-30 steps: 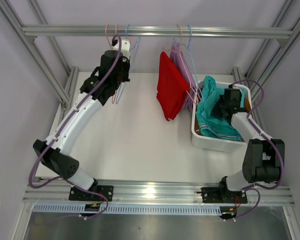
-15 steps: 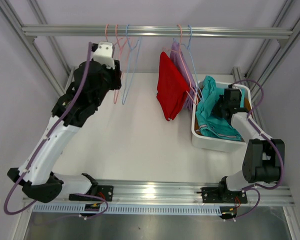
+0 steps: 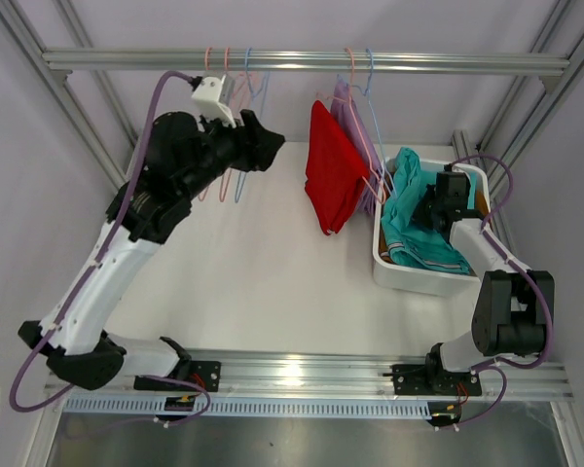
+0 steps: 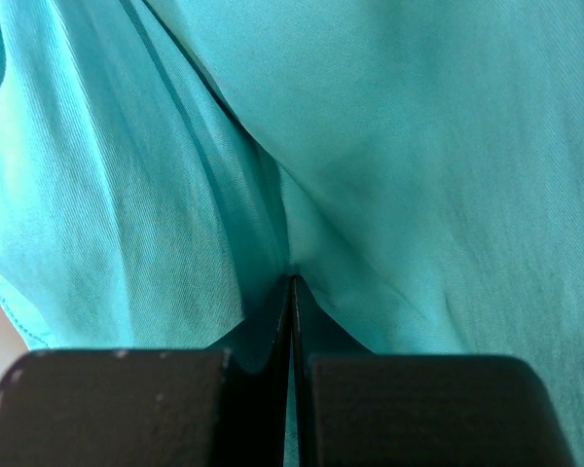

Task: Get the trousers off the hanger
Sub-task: Place the hanger at the clothesline, then pick up the hanger from the clothesline.

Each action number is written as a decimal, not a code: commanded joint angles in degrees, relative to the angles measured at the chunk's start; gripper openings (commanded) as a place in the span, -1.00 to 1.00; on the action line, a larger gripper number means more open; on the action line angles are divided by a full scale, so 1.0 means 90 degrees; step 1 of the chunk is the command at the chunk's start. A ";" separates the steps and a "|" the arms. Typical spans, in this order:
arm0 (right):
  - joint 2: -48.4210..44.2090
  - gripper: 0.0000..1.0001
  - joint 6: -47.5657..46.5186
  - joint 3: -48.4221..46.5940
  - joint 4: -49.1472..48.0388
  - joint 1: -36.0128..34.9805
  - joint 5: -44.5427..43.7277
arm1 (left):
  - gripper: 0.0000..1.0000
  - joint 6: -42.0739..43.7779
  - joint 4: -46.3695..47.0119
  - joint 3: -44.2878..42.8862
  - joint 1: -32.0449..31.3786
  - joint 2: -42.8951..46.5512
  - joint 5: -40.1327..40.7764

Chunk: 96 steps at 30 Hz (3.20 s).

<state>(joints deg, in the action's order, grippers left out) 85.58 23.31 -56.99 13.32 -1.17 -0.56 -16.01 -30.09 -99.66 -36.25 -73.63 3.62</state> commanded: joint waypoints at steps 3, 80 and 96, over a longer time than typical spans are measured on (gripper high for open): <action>-0.0007 -1.00 -0.0012 0.0053 0.0112 -0.0105 0.0452 | 0.28 -0.1043 0.0940 -0.0489 -0.0122 -0.0871 -0.1574; 0.0237 -1.00 -0.0100 0.0004 0.0121 -0.0212 0.0472 | -0.99 -0.2138 0.2162 -0.2121 -0.0367 -0.3851 -0.0637; 0.0061 -1.00 -0.0110 0.0014 0.0121 -0.0231 0.0609 | -0.99 -0.1766 0.1410 -0.1818 -0.0367 -0.2719 0.1129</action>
<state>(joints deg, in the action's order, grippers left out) 86.65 22.26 -57.01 12.36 -1.65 0.93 -33.89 -21.15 -115.04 -39.38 -104.95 8.14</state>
